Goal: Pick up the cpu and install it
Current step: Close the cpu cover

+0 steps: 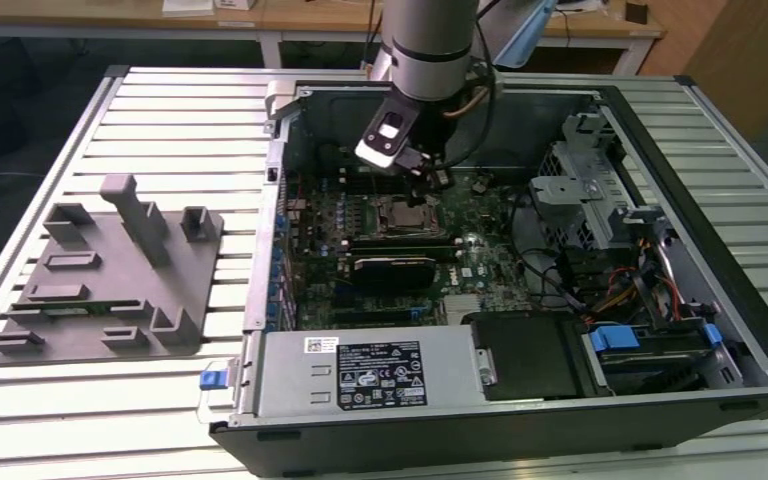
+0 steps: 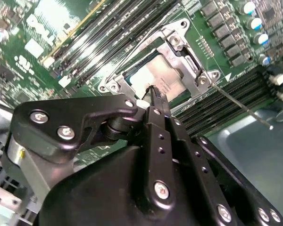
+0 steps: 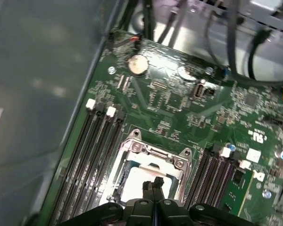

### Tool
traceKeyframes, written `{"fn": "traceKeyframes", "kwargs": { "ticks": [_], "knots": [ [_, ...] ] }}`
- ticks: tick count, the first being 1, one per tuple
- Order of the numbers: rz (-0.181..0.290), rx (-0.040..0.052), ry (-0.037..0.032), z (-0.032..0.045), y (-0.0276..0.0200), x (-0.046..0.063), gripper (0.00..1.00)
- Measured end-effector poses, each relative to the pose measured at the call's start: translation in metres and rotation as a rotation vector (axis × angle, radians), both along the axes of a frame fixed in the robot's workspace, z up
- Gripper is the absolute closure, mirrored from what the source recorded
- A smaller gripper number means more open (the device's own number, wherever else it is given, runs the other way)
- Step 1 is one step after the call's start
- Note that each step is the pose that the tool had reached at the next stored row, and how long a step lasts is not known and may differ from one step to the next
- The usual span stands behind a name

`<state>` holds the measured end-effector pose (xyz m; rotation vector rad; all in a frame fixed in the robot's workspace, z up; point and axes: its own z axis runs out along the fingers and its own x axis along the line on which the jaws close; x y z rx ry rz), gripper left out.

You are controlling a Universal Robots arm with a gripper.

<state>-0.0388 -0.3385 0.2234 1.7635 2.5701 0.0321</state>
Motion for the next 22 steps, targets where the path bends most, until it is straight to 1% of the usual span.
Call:
{"fn": "traceKeyframes", "kwargs": {
  "ticks": [2,3,13,22],
  "knots": [
    [0.036,-0.0002,0.0000,-0.0002,0.0000,0.0000,0.89],
    [0.066,-0.0002,0.0001,-0.0003,0.0000,0.0000,0.89],
    [0.248,-0.0023,0.0001,-0.0012,0.0000,0.0000,0.89],
    [0.411,-0.0062,0.0004,-0.0020,0.0000,0.0000,0.89]
  ]
}}
